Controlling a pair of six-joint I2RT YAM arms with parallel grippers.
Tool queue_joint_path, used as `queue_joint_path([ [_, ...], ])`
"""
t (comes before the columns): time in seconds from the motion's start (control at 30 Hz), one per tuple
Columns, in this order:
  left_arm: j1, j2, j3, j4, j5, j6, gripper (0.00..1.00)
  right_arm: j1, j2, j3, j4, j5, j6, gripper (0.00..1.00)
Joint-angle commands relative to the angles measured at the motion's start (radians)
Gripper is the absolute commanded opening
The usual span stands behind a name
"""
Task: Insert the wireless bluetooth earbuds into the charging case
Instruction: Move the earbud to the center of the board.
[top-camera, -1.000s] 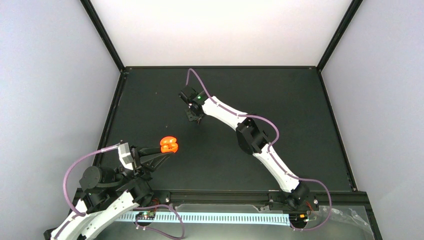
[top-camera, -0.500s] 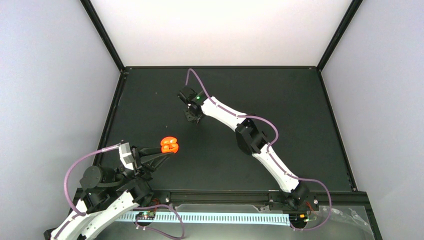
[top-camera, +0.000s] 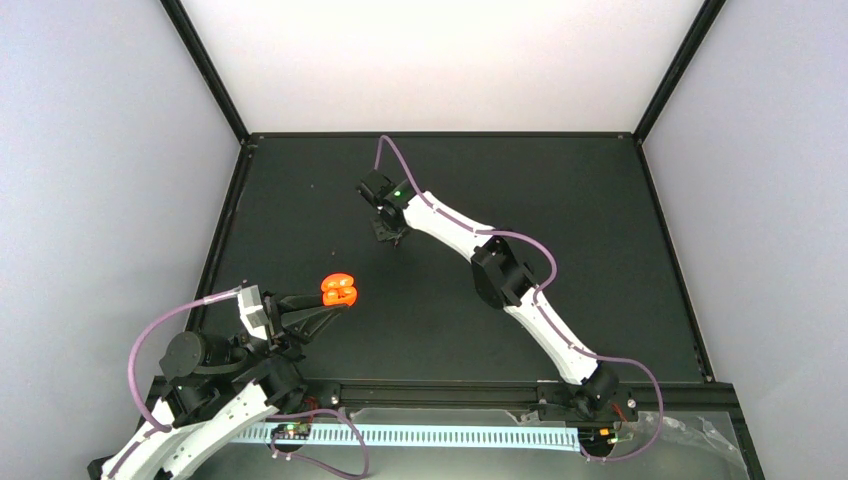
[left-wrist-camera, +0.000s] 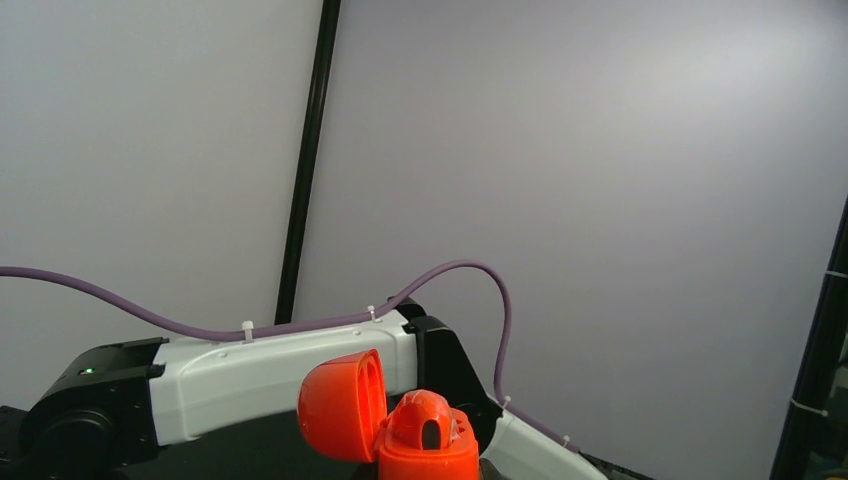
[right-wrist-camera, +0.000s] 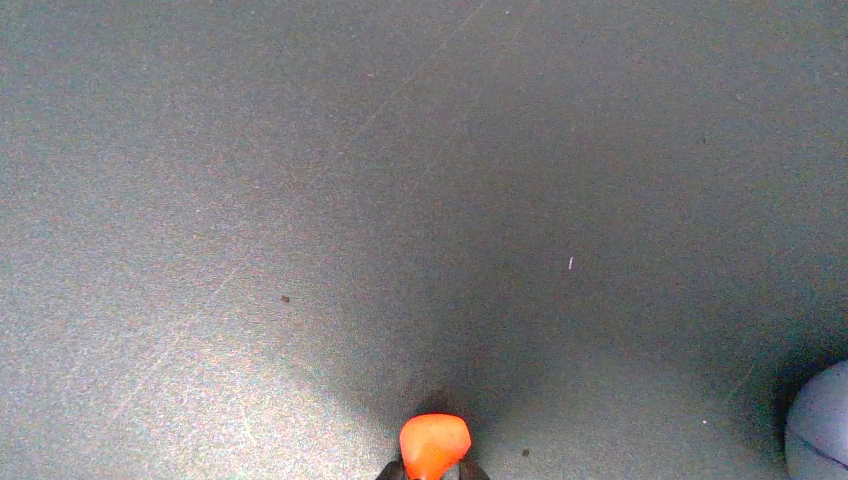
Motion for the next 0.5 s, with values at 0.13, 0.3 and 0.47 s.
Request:
queue_joint_path([
  [0.13,-0.005,-0.146,0.023,-0.004,-0.002,-0.006,0.01,0.015,0.007,-0.167,-0.022,-0.055,0.020,0.05],
  [0.3,-0.005,-0.146,0.021,-0.009,-0.001,-0.011,0.02,0.019,-0.095,-0.323,0.054,-0.058,0.020,0.04],
  [0.47,-0.005,-0.145,0.015,-0.008,-0.005,-0.011,0.01,0.025,-0.212,-0.520,0.137,-0.063,0.014,0.01],
])
